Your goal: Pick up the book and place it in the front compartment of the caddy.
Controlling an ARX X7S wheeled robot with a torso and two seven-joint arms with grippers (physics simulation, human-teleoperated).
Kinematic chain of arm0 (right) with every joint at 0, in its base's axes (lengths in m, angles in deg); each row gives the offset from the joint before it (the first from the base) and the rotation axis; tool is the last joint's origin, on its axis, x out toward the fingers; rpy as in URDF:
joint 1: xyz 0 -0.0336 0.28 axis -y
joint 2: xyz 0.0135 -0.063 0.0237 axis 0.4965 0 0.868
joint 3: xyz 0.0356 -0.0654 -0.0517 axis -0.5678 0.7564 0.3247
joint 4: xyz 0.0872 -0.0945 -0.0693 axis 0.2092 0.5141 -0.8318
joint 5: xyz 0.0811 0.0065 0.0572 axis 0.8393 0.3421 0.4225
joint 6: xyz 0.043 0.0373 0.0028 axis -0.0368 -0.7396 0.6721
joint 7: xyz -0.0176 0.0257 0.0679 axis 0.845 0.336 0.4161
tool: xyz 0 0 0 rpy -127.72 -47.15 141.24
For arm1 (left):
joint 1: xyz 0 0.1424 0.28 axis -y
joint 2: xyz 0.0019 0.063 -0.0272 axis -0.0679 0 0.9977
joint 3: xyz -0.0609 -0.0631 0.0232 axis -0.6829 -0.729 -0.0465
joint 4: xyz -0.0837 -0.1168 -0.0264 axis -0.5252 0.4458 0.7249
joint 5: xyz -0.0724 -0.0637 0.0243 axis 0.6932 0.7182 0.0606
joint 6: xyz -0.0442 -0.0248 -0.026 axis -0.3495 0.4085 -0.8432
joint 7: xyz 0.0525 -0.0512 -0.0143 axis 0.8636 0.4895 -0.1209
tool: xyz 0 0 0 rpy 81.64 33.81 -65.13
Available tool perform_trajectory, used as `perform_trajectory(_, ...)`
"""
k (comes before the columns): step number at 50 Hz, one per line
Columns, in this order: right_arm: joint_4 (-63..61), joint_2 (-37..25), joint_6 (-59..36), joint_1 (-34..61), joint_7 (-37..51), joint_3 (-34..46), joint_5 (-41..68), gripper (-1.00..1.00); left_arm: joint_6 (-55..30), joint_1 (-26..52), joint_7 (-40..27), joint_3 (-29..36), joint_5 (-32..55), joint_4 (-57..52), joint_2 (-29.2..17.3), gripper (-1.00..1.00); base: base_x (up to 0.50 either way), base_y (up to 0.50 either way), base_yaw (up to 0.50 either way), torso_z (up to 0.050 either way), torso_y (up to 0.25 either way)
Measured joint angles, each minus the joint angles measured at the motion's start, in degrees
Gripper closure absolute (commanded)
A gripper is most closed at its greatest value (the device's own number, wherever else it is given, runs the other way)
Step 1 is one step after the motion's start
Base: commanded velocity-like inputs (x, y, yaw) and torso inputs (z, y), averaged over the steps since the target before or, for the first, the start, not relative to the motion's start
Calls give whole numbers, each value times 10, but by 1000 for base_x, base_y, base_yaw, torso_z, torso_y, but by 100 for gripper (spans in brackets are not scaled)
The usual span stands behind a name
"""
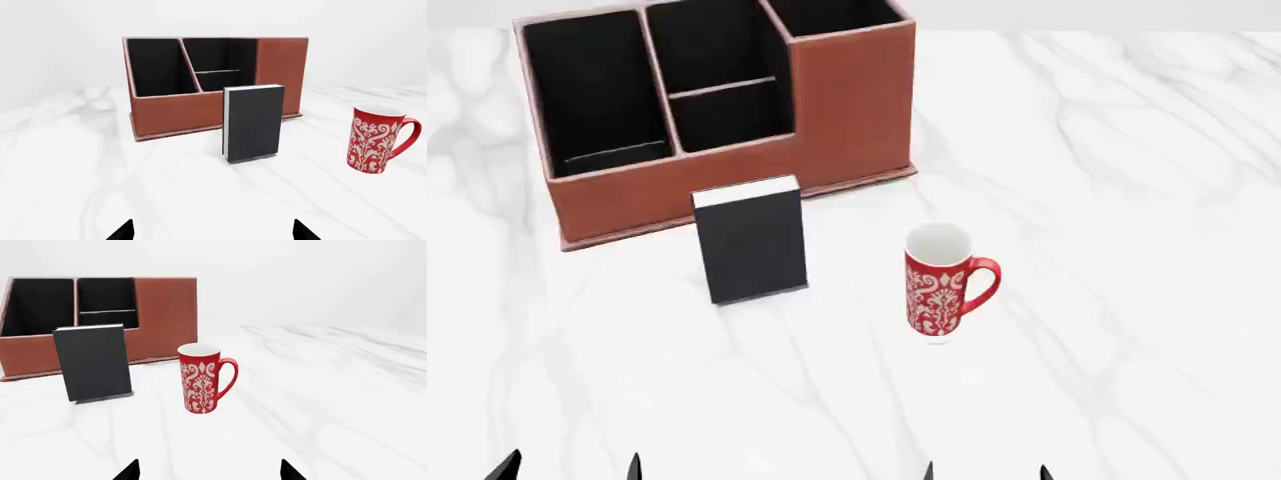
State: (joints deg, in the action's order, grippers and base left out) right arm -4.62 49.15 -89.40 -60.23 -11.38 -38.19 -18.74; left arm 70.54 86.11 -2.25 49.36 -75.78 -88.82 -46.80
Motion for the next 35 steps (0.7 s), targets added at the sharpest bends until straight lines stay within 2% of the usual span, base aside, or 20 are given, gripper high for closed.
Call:
perform_trajectory(21, -17, -24, -12, 0, 40, 35, 8, -100, -9, -6, -25, 31, 26, -22, -26, -100, 0, 0, 0, 0, 0)
perform_trajectory(35, -182, -42, -89, -7, 67, 49, 4, -100, -75, -24, -32, 50, 51, -189, -48, -100, 0, 0, 0, 0, 0)
